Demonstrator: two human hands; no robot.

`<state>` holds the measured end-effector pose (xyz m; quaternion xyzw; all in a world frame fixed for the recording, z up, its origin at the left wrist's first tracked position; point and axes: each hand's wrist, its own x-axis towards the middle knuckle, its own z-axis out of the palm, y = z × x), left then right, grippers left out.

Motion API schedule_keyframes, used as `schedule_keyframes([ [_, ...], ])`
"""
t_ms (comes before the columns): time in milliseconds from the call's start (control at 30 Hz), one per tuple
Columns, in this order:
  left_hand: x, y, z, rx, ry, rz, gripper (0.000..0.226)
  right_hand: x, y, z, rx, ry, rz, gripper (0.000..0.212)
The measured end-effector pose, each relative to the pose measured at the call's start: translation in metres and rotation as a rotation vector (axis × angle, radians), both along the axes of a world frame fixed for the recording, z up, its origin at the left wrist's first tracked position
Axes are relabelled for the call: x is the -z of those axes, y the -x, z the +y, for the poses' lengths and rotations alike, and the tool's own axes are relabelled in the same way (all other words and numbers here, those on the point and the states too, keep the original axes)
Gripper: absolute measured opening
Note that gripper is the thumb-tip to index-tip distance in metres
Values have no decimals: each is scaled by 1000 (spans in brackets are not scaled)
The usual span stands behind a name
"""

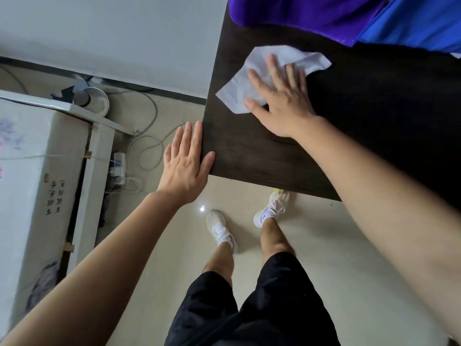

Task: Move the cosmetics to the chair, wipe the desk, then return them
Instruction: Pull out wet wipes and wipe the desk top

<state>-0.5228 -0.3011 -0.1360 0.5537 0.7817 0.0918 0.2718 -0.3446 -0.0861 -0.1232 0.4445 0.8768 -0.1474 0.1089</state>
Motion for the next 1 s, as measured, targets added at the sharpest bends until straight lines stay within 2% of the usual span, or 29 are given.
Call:
schedule_keyframes([
  [67, 0, 0, -1, -16, 7, 25, 65, 0, 40, 7, 8, -3, 3, 69],
  [167, 0, -4, -2, -58, 9, 27, 64, 2, 64, -28, -70, -17, 28, 68],
  [267, 2, -5, -4, -90, 7, 18, 63, 4, 26, -85, -198, -4, 84, 67],
  [400, 2, -6, -4, -89, 7, 21, 62, 3, -59, -119, -202, 32, 59, 64],
  [467, 1, -5, -2, -87, -3, 15, 62, 0, -73, -103, -192, 28, 23, 64],
  [567, -1, -6, -2, -80, 6, 20, 62, -1, -46, -59, -143, 11, 4, 65],
  [767, 1, -7, -2, -97, -2, 29, 61, -5, 60, 41, 218, 28, 32, 68],
  [900, 6, -8, -6, -108, -27, 8, 62, 1, 89, 15, 94, 33, 54, 68],
  [1000, 9, -8, -5, -102, -44, 8, 62, 10, 37, 8, 86, -33, 73, 67],
])
